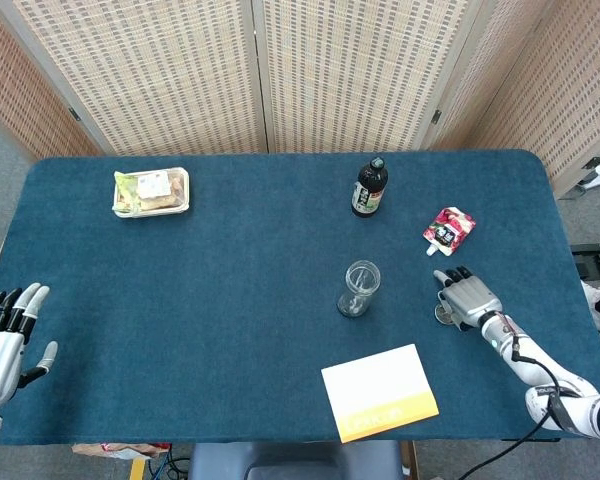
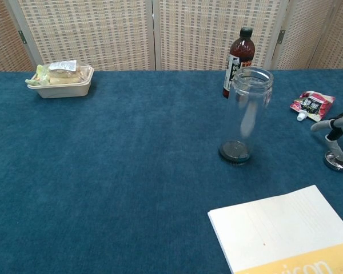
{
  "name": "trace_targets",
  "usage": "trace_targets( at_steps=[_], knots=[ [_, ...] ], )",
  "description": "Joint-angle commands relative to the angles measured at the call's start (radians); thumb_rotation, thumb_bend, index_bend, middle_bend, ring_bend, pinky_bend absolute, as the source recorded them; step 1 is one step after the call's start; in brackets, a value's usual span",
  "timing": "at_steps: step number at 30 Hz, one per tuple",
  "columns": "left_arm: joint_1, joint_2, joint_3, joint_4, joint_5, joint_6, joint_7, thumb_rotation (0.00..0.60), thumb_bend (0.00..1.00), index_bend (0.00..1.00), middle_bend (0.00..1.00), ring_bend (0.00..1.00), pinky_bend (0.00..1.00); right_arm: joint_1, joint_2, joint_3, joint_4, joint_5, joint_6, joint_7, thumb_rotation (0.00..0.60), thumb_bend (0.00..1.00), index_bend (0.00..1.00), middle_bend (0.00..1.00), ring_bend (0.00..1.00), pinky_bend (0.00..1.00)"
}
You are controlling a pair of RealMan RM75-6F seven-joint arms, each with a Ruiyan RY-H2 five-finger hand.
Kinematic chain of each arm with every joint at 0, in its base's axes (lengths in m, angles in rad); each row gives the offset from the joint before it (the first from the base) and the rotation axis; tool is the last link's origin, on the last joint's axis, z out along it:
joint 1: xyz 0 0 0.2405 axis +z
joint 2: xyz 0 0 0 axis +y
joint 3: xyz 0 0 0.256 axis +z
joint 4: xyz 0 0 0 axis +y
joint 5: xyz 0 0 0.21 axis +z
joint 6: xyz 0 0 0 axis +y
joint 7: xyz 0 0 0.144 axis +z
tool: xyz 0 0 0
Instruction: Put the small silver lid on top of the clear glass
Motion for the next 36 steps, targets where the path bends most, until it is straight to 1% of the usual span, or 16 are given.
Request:
trace_targets(
  at_steps=[1,6,11,15,21,28,34,36],
  knots=[
    [0.0,0.0,0.001,0.0,0.001,0.001,-0.001,0.6,0.36,0.0,0.05,0.0,0.01,0.0,-0.001,0.003,-0.001,-0.005,0.006,0.0,0.6,0.53,0.54,0.02,0.0,0.0],
    [0.0,-0.001,0.0,0.001,-0.001,0.001,-0.002,0.6,0.36,0.0,0.05,0.0,0.01,-0.002,0.005,0.003,-0.013,-0.011,0.017,-0.008,0.6,0.57,0.61,0.04,0.0,0.0],
    [0.0,-0.002,0.001,0.0,0.004,0.004,-0.004,0.6,0.36,0.0,0.05,0.0,0.01,-0.005,0.015,0.003,-0.031,-0.009,0.03,-0.021,0.6,0.6,0.62,0.04,0.0,0.0],
    [0.001,-0.002,0.003,0.0,0.01,0.007,-0.004,0.6,0.36,0.0,0.05,0.0,0.01,-0.009,0.042,0.011,-0.071,-0.014,0.055,-0.023,0.6,0.6,0.62,0.04,0.0,0.0],
    [-0.001,-0.005,0.004,0.003,0.014,0.007,0.001,0.6,0.36,0.0,0.05,0.0,0.01,-0.016,0.13,0.033,-0.192,-0.024,0.125,-0.043,0.6,0.6,0.62,0.04,0.0,0.0],
    [-0.004,-0.013,0.005,0.004,0.016,0.005,0.017,0.6,0.36,0.0,0.05,0.0,0.01,-0.022,0.272,0.063,-0.394,-0.018,0.205,-0.088,0.6,0.6,0.62,0.04,0.0,0.0],
    [-0.007,-0.019,0.004,0.005,0.011,-0.002,0.031,0.6,0.36,0.0,0.05,0.0,0.01,-0.008,0.375,0.096,-0.536,0.015,0.236,-0.125,0.6,0.6,0.62,0.04,0.0,0.0],
    [-0.008,-0.02,0.004,0.005,0.01,-0.004,0.032,0.6,0.36,0.0,0.05,0.0,0.01,-0.004,0.386,0.102,-0.55,0.022,0.236,-0.128,0.6,0.6,0.62,0.04,0.0,0.0]
  ],
)
